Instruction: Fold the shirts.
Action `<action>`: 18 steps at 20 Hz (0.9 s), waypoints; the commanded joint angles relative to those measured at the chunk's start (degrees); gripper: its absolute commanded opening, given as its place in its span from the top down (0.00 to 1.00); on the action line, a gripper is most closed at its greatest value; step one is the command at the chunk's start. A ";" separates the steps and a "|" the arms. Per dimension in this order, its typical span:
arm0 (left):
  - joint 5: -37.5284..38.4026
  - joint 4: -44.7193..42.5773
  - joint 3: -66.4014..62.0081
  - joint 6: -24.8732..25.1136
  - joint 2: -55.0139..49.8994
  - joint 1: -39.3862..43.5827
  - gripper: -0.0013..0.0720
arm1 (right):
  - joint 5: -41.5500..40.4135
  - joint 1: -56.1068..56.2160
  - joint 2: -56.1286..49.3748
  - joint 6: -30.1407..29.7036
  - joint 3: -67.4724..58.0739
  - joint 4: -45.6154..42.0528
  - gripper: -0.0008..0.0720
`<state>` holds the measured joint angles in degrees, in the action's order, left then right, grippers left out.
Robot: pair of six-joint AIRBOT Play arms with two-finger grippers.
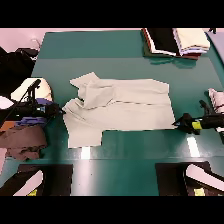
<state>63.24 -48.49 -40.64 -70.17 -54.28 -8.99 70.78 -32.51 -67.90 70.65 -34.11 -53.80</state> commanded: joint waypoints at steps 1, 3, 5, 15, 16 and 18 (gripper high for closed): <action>0.11 0.04 -0.52 -0.31 0.07 -0.07 0.95 | -5.77 7.06 -1.22 -1.09 0.76 3.23 0.82; 0.96 0.07 -3.61 -1.88 0.28 -0.04 0.95 | -6.03 10.12 1.97 -2.84 -0.96 3.19 0.97; 2.32 0.02 -9.92 -1.99 2.80 -0.07 0.95 | -4.04 11.61 7.61 -2.86 -6.34 3.17 0.97; 3.15 -2.21 -65.66 -7.43 12.70 -0.07 0.95 | 0.13 8.57 27.47 -1.01 -56.41 2.64 0.97; 2.34 -3.85 -70.25 -8.39 12.68 -0.04 0.95 | 1.46 6.86 27.56 -0.94 -60.28 2.64 0.97; 0.50 -7.41 -77.00 -10.36 12.50 -0.07 0.95 | 3.02 3.37 27.39 -0.11 -66.27 2.71 0.97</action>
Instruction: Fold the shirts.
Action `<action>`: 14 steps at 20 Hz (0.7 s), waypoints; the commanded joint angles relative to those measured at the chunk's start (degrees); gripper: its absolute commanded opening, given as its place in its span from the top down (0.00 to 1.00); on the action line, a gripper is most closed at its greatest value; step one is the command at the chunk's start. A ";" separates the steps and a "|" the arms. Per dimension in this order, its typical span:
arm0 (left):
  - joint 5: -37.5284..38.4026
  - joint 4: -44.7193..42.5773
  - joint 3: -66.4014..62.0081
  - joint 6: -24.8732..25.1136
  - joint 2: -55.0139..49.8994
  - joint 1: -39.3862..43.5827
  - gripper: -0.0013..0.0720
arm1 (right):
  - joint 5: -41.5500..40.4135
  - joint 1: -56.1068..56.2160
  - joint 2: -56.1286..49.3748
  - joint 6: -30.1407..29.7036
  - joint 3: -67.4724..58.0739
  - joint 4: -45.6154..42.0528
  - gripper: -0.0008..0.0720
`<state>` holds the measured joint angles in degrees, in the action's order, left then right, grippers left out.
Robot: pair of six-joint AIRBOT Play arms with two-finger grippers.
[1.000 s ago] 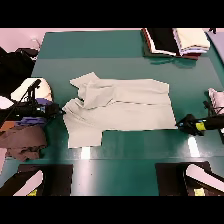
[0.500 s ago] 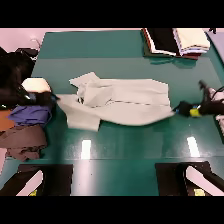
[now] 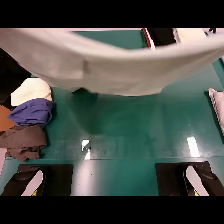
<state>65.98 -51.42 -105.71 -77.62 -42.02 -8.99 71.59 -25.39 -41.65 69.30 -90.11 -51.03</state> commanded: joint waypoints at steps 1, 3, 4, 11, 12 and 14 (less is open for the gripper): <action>-3.15 -5.33 -13.55 -2.95 0.24 -0.07 0.95 | 2.99 -5.18 0.63 1.42 -12.90 0.00 0.97; -3.34 -5.44 -13.46 -2.95 -0.11 -0.07 0.95 | 5.29 -6.67 -1.53 2.56 -17.79 0.00 0.97; -2.36 -5.27 -12.20 -3.08 -0.85 -0.04 0.95 | 6.43 -6.71 -3.13 3.06 -19.76 0.00 0.97; 5.35 -1.51 4.13 -3.96 -17.05 -0.04 0.95 | 12.33 0.83 -19.15 6.56 -13.92 -4.55 0.97; 5.55 -1.53 6.91 -3.98 -20.37 -0.04 0.95 | 12.44 3.72 -21.59 7.32 -11.02 -8.87 0.97; 5.51 -1.70 11.91 -3.93 -26.84 -0.04 0.95 | 12.28 9.29 -26.73 8.35 -5.05 -17.51 0.97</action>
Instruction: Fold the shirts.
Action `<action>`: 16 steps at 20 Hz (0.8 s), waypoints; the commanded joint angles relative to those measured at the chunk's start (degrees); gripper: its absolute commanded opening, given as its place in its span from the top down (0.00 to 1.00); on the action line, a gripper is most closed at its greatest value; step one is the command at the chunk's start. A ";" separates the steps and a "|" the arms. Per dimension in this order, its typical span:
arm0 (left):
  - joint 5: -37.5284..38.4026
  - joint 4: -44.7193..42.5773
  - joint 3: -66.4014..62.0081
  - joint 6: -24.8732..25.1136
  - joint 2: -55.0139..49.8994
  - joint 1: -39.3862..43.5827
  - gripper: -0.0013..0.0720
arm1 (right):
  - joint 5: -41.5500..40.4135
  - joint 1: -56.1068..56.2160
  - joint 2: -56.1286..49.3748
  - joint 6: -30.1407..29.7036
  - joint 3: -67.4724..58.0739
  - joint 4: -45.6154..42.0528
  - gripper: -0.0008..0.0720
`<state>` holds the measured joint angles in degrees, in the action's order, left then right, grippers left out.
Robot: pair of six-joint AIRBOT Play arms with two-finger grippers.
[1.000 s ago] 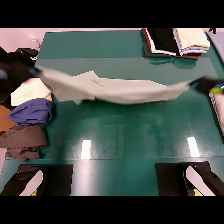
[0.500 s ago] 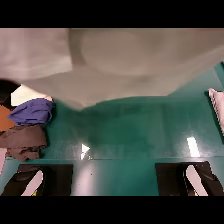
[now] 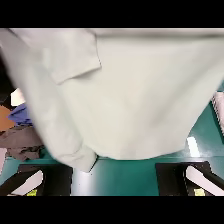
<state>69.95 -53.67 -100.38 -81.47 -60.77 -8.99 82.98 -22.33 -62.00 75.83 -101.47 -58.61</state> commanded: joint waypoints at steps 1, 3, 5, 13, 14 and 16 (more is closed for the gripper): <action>1.44 0.55 8.57 0.31 -11.17 -0.02 0.95 | 0.00 8.70 -9.27 2.21 8.98 -13.22 0.97; 0.24 -0.85 11.06 1.90 -18.01 1.84 0.95 | -3.13 12.20 -15.19 2.58 12.44 -15.43 0.97; -1.75 -2.03 11.21 5.18 -25.14 4.87 0.95 | -6.45 14.10 -21.59 4.09 12.57 -15.37 0.97; -6.05 -3.21 11.21 4.22 -31.67 4.83 0.95 | -5.81 14.27 -33.62 4.02 -0.24 -14.95 0.97; -3.37 -5.77 11.41 4.15 -31.67 4.85 0.95 | -4.96 14.27 -32.89 3.26 1.27 -15.15 0.97; 0.09 -9.86 12.92 3.89 -31.71 4.83 0.95 | -5.29 14.25 -30.82 2.67 6.58 -15.58 0.97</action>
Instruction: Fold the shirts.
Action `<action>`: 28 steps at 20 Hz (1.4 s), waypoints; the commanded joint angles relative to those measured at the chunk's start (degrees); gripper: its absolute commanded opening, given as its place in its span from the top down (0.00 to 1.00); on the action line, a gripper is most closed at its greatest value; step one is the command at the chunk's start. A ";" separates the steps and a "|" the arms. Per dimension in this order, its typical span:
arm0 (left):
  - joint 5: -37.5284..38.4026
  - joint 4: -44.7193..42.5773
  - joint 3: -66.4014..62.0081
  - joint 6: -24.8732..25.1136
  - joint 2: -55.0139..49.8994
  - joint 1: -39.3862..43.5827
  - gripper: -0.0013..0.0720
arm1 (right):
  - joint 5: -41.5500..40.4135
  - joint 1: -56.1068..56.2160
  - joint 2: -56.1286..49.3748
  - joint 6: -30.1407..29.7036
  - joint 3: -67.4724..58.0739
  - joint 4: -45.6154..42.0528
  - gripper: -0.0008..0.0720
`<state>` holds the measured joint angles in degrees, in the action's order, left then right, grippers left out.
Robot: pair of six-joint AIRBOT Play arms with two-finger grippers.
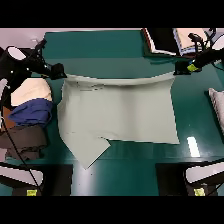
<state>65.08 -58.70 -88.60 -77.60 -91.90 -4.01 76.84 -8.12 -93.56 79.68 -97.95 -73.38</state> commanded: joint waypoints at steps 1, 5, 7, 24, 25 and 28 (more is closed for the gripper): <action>5.22 -5.95 2.58 0.04 -0.59 -0.13 0.95 | 0.09 0.07 1.81 -1.16 6.45 -2.08 0.97; 4.13 -5.55 9.25 0.09 -0.59 -0.13 0.95 | -3.65 -0.59 5.01 -1.03 17.68 -3.06 0.97; 4.72 -5.73 10.67 0.04 -0.59 -0.15 0.95 | -6.23 -0.68 6.60 0.15 21.09 -3.15 0.97; 8.90 -11.37 57.27 -11.87 44.04 -0.13 0.33 | -5.97 -0.66 35.87 0.81 36.39 -2.62 0.46; 8.85 -10.36 58.97 -12.00 44.28 -0.13 0.33 | -5.90 -0.66 36.33 0.81 36.72 -2.64 0.46; 5.66 -7.39 63.17 -11.98 44.28 -0.13 0.33 | -5.40 -0.66 36.61 0.81 36.74 -2.60 0.46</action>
<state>73.10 -68.64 -30.96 -88.49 -49.65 -4.16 71.29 -8.75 -58.19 80.47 -62.08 -76.03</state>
